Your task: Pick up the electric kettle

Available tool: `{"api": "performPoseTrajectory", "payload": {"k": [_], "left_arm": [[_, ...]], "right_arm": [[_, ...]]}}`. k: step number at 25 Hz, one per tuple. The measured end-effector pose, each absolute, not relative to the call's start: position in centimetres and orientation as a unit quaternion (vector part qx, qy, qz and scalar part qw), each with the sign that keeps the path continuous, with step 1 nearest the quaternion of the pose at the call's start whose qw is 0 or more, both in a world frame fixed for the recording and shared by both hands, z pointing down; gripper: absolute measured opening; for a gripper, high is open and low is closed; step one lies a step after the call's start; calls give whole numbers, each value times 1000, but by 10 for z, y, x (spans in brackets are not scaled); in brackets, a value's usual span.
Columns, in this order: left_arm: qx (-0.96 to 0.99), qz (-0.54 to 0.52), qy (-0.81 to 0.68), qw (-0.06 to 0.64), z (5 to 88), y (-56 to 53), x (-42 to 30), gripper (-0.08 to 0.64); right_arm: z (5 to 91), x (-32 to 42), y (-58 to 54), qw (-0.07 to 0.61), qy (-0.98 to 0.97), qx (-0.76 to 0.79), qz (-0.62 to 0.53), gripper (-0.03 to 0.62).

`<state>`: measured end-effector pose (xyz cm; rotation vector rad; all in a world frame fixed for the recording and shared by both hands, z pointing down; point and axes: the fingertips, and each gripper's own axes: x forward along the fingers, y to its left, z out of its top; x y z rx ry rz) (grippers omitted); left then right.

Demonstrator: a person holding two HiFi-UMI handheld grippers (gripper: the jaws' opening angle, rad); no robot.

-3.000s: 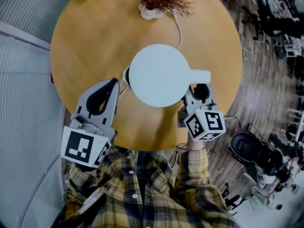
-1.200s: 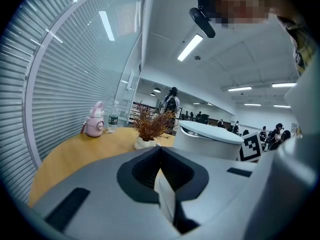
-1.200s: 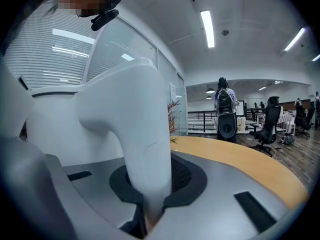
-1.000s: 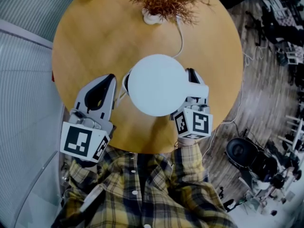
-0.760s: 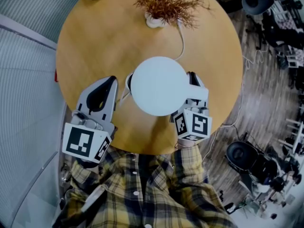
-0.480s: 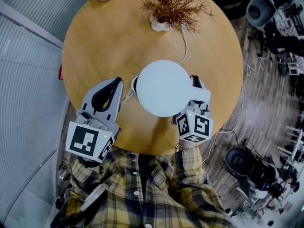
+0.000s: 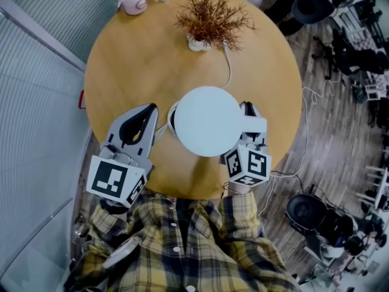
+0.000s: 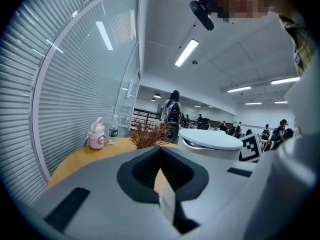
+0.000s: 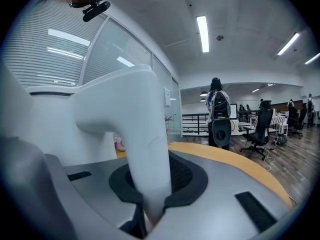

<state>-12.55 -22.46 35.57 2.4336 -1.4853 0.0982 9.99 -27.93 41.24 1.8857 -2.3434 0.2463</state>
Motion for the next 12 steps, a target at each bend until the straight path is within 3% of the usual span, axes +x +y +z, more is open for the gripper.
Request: {"api": "performPoseTrajectory", "payload": {"k": [12], "left_arm": [[858, 25, -497, 127, 319, -212, -97, 3]], "right_arm": [[356, 137, -261, 60, -769, 634, 58, 55]]}}
